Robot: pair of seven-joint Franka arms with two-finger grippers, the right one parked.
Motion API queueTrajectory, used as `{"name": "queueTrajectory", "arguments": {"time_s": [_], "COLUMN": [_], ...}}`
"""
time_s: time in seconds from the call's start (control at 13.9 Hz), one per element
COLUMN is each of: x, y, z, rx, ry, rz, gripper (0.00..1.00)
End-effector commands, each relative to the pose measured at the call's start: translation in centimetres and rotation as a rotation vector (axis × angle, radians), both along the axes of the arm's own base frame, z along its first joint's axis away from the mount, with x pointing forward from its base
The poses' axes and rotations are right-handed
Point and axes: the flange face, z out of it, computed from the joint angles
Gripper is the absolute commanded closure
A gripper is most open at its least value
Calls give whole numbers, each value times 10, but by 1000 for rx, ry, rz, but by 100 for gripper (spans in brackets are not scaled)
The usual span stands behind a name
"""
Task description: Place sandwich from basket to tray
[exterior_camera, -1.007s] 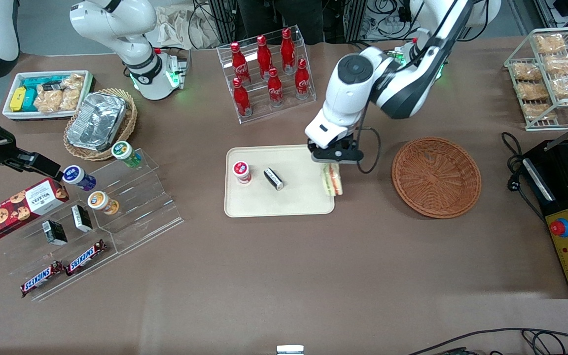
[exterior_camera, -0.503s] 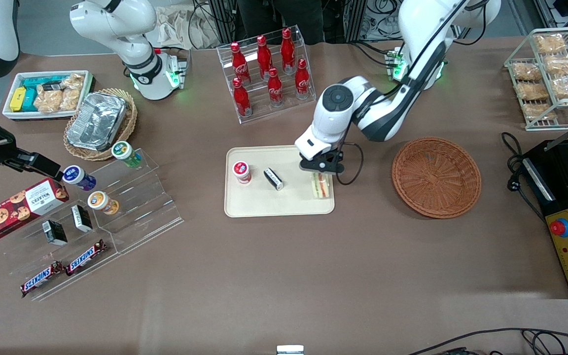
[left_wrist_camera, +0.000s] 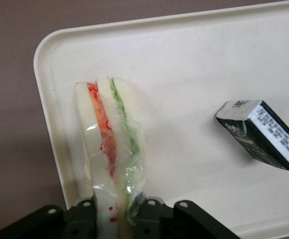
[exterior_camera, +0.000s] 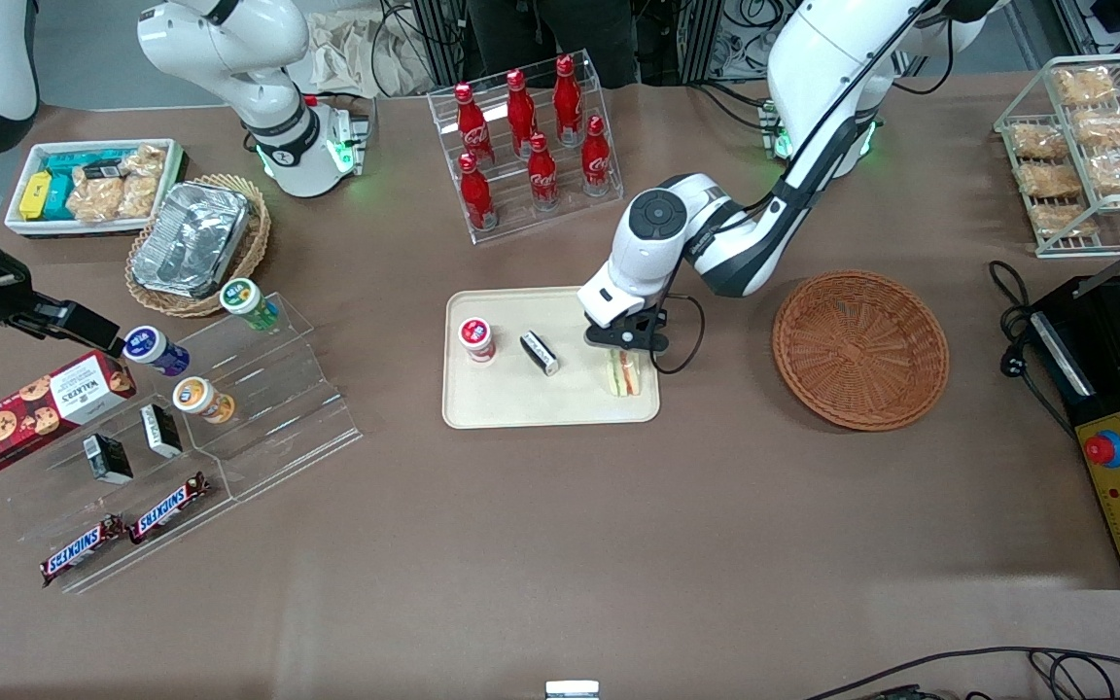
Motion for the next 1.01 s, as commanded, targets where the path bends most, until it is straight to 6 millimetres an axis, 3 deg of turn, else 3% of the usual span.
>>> {"name": "queueTrajectory", "arguments": {"time_s": [0.0,0.14,0.29,0.36,0.65,0.93], "x": [3,6,14,21,41,63], "y": [-1,0,11,20,78,148], "z": [3,13,52,81,181,240], "rx": [3,5,43,66,124,78], "ry": [-21,-30,-57,-78,-146,-134], "rz": [13,34,62,81,206,260], "gripper": [1,1,1,1,1,1]}}
